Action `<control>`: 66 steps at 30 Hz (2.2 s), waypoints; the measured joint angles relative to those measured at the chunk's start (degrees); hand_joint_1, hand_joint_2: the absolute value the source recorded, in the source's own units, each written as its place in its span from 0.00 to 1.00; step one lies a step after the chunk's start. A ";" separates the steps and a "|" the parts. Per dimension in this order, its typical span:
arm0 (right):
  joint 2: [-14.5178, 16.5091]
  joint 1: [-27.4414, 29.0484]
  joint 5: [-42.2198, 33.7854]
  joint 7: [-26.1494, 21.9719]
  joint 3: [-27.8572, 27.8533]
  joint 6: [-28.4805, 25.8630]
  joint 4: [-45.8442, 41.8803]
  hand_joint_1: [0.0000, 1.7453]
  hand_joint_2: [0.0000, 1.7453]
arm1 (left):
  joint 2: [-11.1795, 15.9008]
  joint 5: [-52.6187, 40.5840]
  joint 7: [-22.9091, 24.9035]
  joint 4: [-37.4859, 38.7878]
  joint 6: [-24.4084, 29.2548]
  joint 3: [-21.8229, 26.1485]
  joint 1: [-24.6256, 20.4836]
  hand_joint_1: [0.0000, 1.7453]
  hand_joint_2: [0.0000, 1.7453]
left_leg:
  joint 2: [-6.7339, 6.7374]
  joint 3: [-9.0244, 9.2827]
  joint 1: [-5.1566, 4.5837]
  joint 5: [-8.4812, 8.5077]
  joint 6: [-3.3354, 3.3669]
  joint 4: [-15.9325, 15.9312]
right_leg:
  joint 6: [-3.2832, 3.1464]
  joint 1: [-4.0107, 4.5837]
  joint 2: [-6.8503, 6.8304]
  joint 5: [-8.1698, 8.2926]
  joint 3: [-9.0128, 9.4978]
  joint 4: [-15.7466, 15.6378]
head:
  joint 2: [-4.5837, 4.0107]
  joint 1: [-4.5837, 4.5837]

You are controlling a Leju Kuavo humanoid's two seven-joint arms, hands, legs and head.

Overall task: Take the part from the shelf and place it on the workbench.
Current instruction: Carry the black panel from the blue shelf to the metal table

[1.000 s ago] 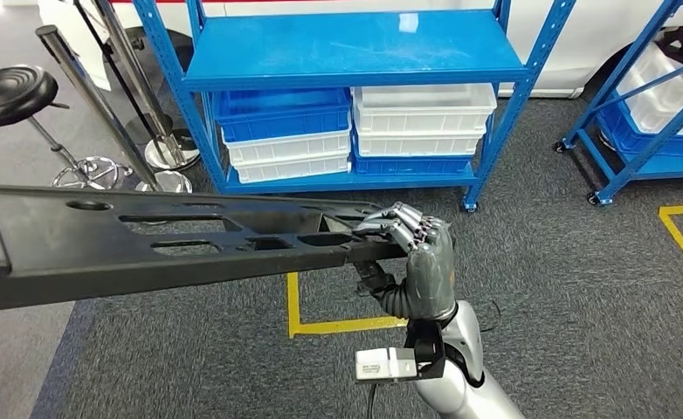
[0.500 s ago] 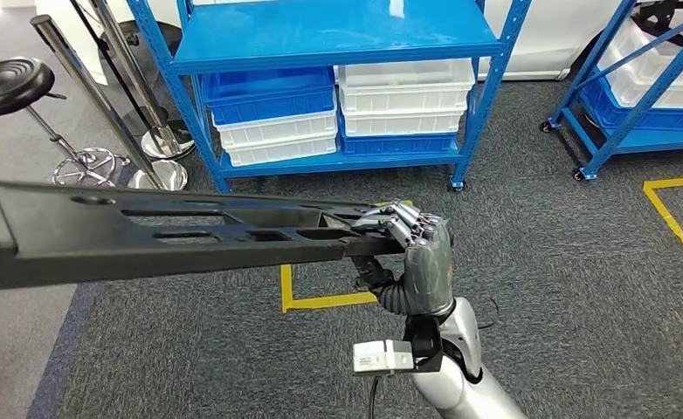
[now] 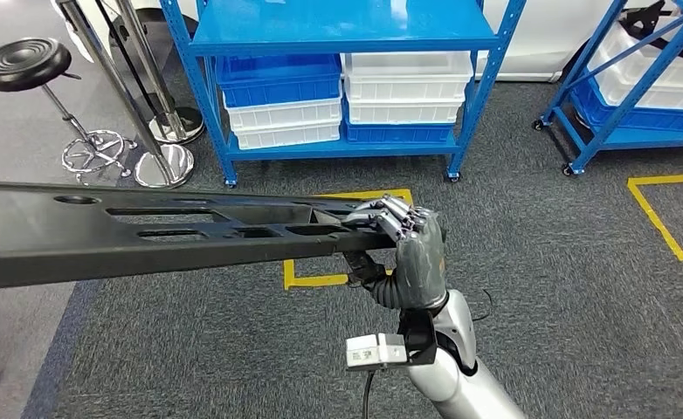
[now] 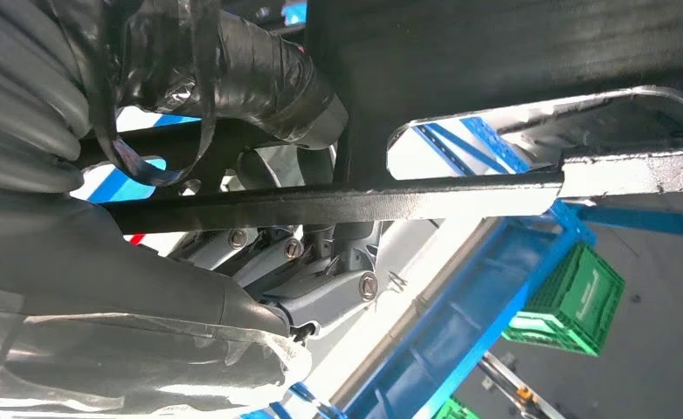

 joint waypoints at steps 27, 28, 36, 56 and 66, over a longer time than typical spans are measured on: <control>0.24 -1.69 2.74 -0.61 -0.02 3.12 0.31 1.00 1.00 | 0.07 -0.74 -1.63 0.00 0.30 0.05 -0.41 0.00 1.00 | -0.87 -3.32 0.76 0.32 -4.24 3.30 | -1.00 -0.22 -0.35 -0.38 9.13 -6.05 | -0.01 -0.05; 0.24 -1.69 2.74 -0.61 -0.02 3.12 0.31 1.00 1.00 | 0.07 -0.74 -1.63 0.00 0.30 0.05 -0.41 0.00 1.00 | -0.87 -3.32 0.76 0.32 -4.24 3.30 | -1.00 -0.22 -0.35 -0.38 9.13 -6.05 | -0.01 -0.05; 0.18 -1.65 1.43 -1.22 -0.02 5.00 0.29 1.00 1.00 | 0.07 -1.08 -2.03 -0.01 0.63 0.12 -0.47 0.00 1.00 | 0.49 -4.54 0.43 1.38 -0.78 2.83 | 0.02 -0.07 -0.58 -3.36 5.11 2.57 | -0.01 -0.01; 0.33 -1.86 0.38 -1.60 0.00 6.16 0.14 1.00 1.00 | 0.19 -1.41 -2.19 0.00 0.43 0.38 -0.39 0.00 1.00 | -4.31 -4.03 0.70 -0.02 -2.56 3.86 | -1.07 0.19 4.86 1.82 6.40 -5.25 | -0.01 -0.02; 0.31 -1.87 0.27 -1.77 0.02 6.33 0.17 1.00 1.00 | 0.14 -1.59 -2.20 0.00 0.32 0.51 -0.48 0.00 1.00 | 2.10 -4.29 0.48 0.96 -0.70 2.84 | 0.78 -0.03 0.13 -3.07 0.96 6.86 | 0.00 0.13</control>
